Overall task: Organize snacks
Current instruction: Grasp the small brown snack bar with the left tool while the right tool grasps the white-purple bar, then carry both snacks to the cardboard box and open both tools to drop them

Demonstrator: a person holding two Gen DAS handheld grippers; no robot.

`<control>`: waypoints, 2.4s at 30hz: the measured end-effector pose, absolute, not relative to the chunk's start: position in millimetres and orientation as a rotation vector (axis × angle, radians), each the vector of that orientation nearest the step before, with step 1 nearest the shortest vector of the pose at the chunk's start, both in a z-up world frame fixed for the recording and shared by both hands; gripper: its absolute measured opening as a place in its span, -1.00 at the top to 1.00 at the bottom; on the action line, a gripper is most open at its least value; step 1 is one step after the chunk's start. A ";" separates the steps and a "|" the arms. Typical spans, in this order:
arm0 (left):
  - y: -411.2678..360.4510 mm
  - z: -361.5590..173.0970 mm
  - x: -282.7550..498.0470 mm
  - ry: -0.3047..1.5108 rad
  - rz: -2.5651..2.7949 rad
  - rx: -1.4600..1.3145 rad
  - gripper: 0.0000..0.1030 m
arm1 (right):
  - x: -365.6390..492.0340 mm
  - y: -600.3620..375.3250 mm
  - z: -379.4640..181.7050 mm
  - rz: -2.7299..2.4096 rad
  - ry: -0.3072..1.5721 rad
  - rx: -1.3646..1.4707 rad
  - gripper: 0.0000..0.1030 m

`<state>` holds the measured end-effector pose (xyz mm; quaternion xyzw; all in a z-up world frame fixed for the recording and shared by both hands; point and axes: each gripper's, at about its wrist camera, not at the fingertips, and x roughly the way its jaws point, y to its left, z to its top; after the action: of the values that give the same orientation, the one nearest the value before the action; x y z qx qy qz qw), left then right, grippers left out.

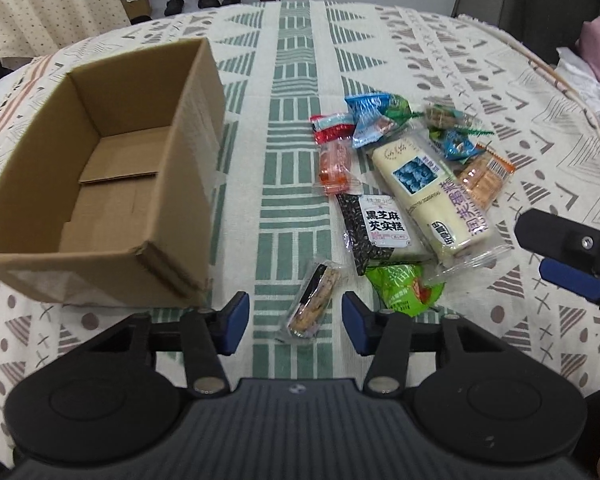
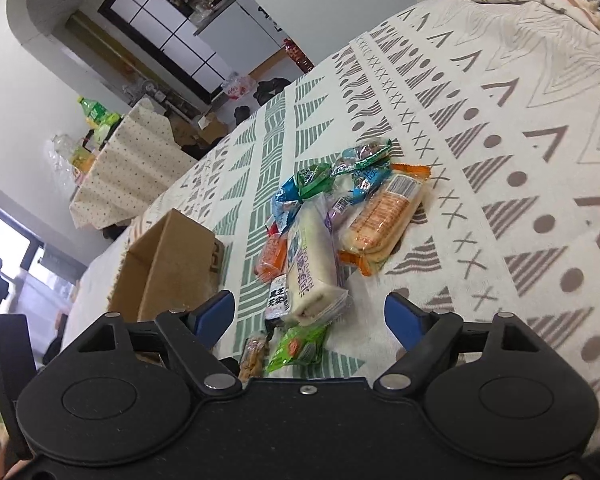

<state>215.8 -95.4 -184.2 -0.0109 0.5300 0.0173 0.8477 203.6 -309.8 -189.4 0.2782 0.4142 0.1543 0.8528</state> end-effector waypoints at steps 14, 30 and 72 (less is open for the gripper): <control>-98.5 -216.1 237.0 1.190 0.011 -0.048 0.57 | 233.8 -293.4 -213.4 0.308 0.925 0.533 -0.37; -80.9 -157.5 223.3 1.016 -0.047 -0.212 0.68 | 223.9 -283.4 -196.8 0.332 0.886 0.528 0.52; 65.3 -86.7 195.2 0.787 0.110 -0.554 0.68 | 193.2 -193.9 -94.2 0.325 0.784 0.362 0.96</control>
<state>195.2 65.3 -86.7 -0.2662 0.3784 0.0530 0.8849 193.2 -193.9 -94.2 0.1747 0.3781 0.1566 0.8956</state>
